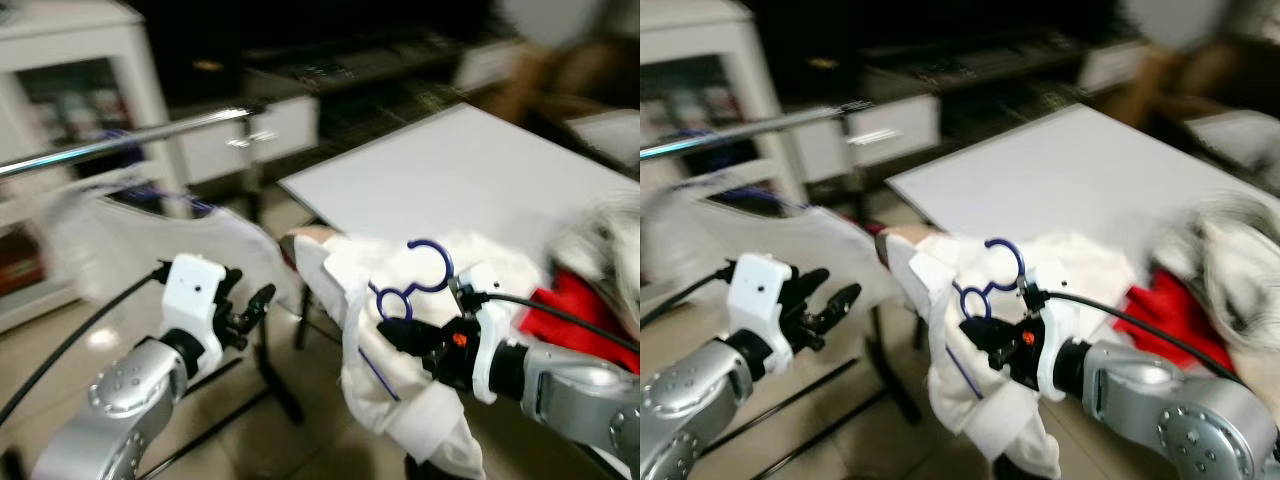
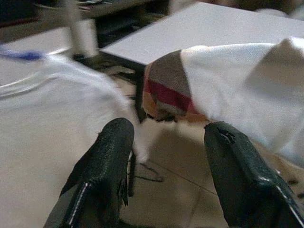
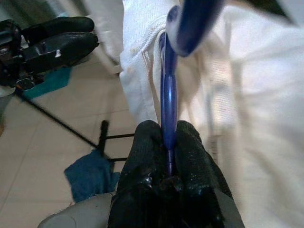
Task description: Hang hanger
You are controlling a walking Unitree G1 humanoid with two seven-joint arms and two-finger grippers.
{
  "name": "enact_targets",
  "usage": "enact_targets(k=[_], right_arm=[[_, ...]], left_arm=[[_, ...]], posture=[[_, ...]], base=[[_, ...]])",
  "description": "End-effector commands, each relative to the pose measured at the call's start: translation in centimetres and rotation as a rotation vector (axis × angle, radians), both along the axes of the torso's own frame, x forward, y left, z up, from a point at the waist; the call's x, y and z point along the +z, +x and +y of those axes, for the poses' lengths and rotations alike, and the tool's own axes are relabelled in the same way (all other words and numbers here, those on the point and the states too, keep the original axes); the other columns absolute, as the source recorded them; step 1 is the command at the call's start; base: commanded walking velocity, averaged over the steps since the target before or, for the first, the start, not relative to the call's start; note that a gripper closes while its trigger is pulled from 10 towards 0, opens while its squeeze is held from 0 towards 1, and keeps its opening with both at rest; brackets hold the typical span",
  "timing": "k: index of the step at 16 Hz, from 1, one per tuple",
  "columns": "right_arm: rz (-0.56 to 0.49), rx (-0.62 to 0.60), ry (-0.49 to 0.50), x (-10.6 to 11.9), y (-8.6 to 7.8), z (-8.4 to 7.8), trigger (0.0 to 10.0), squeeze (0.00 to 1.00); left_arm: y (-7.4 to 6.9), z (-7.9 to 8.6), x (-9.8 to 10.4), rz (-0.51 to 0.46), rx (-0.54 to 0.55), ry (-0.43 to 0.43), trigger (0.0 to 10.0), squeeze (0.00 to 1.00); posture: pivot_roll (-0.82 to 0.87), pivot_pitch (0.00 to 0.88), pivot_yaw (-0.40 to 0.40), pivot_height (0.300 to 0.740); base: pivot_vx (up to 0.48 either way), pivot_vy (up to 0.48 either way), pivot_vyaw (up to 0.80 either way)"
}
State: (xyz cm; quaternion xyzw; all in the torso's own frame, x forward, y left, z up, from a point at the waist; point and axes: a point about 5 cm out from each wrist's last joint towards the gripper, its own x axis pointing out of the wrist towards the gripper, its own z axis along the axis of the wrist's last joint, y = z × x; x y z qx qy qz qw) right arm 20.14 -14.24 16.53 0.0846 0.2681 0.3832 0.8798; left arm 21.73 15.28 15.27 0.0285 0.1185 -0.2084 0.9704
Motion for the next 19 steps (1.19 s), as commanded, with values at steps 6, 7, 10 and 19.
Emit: enact_targets(k=[6, 7, 10, 19], right_arm=[[0.044, 0.024, -0.077, -0.86, -0.35, -0.72, 10.0, 0.0], [0.044, 0.024, -0.077, -0.86, -0.35, -0.72, 10.0, 0.0], [0.044, 0.024, -0.077, -0.86, -0.35, -0.72, 10.0, 0.0], [0.044, 0.024, -0.077, -0.86, -0.35, -0.72, 10.0, 0.0]], left_arm=[[-0.42, 0.36, 0.15, 0.008, -0.007, 0.033, 10.0, 0.0], [-0.42, 0.36, 0.15, 0.008, -0.007, 0.033, 10.0, 0.0], [-0.42, 0.36, 0.15, 0.008, -0.007, 0.033, 10.0, 0.0], [-0.42, 0.36, 0.15, 0.008, -0.007, 0.033, 10.0, 0.0]], posture=[[0.07, 0.04, -0.079, 0.74], [0.07, 0.04, -0.079, 0.74], [0.07, 0.04, -0.079, 0.74], [0.07, 0.04, -0.079, 0.74]], base=[[0.0, 0.0, 0.8], [0.0, 0.0, 0.8], [0.0, 0.0, 0.8], [0.0, 0.0, 0.8]])
